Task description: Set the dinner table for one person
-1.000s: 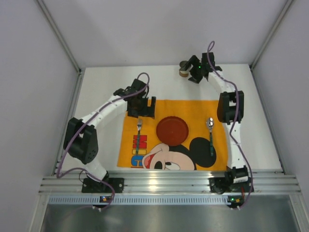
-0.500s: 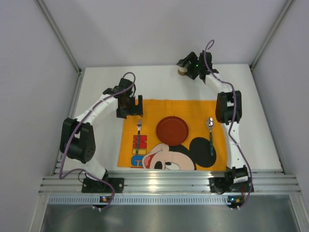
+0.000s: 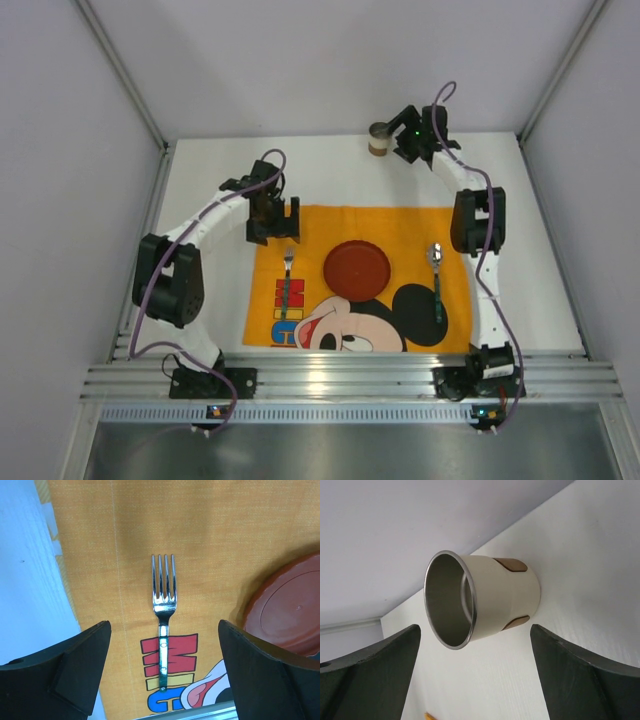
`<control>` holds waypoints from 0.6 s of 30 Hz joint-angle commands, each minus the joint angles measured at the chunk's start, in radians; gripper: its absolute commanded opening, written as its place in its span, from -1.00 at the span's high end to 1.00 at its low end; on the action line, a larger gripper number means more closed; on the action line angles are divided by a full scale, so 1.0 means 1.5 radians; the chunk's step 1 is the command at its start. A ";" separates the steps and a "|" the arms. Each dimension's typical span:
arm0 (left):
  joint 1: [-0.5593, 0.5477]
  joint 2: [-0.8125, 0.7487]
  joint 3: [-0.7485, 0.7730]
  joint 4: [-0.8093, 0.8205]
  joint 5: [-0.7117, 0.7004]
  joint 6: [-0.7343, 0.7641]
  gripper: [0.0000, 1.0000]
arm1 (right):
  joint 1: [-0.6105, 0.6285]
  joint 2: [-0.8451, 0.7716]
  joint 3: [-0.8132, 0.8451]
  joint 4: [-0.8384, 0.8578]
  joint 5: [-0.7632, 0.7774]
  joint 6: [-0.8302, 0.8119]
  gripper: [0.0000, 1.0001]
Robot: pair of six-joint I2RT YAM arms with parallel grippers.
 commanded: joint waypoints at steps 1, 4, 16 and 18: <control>0.005 0.004 0.029 0.005 0.009 0.013 -0.86 | 0.000 -0.033 0.030 -0.003 0.030 0.006 -0.82; 0.007 0.005 0.030 0.003 0.008 0.013 -0.86 | -0.002 -0.020 0.059 -0.051 0.067 0.003 -0.78; 0.013 0.000 0.022 0.000 0.010 0.002 -0.86 | 0.009 0.019 0.139 -0.214 0.156 -0.114 -0.38; 0.013 0.002 0.023 0.000 0.014 0.001 -0.85 | 0.017 0.026 0.143 -0.213 0.154 -0.125 -0.40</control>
